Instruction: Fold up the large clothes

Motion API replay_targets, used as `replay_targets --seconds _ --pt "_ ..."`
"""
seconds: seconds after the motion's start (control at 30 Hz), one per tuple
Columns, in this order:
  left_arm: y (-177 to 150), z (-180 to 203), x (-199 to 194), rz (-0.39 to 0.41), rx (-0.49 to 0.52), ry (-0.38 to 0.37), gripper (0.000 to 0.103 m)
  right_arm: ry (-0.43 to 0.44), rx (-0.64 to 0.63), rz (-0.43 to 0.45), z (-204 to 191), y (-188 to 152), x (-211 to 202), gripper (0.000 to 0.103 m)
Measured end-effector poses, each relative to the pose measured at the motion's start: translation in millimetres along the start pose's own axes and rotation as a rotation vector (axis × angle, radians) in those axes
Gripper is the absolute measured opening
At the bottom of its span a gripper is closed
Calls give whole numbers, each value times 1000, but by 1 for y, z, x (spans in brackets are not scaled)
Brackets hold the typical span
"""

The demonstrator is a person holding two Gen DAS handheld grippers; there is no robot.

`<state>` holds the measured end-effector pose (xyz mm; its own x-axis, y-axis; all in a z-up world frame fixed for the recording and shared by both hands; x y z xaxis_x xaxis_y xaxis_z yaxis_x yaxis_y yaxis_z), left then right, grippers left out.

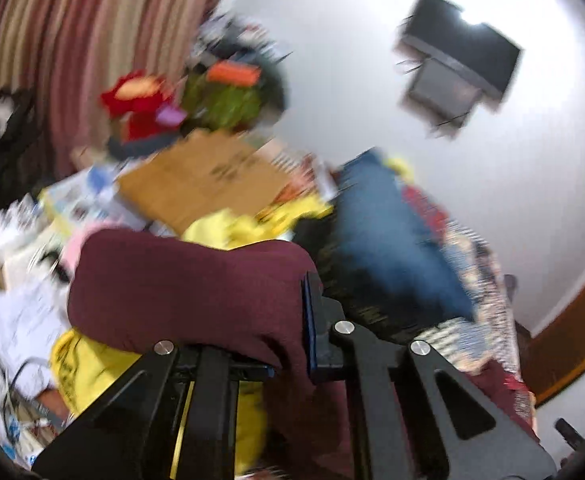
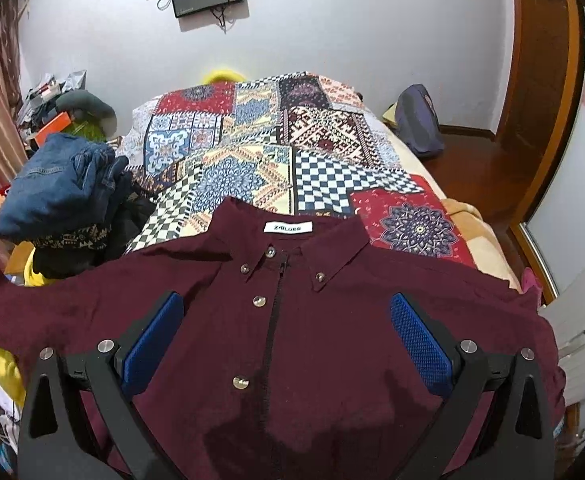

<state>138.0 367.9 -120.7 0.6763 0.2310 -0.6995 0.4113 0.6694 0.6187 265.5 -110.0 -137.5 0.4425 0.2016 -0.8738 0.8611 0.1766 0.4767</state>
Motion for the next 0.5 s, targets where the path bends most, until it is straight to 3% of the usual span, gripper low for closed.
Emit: replay_targets --seconds 0.13,0.27,0.33,0.5 --pt "3 68 -30 85 117 -86 9 7 7 28 4 0 -10 103" --pt "-10 144 -37 112 274 -131 9 19 19 51 12 -1 -18 103" --pt "-24 180 -28 89 352 -135 9 27 28 55 15 -1 -20 103" --pt "-81 257 12 -53 540 -176 9 44 45 60 23 -5 -24 103"
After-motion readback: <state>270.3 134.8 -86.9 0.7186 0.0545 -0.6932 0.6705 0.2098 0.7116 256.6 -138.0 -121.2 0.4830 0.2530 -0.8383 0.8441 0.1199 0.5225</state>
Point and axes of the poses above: each gripper's, at about its wrist camera, not at the fingertips, and x roughly the way its jaws point, z to its right, y to its top, the point moved 6 cm from there along x, roughly the way its jaws point, and after that the axes turned 15 degrees about -z, right-handed, at the moved point
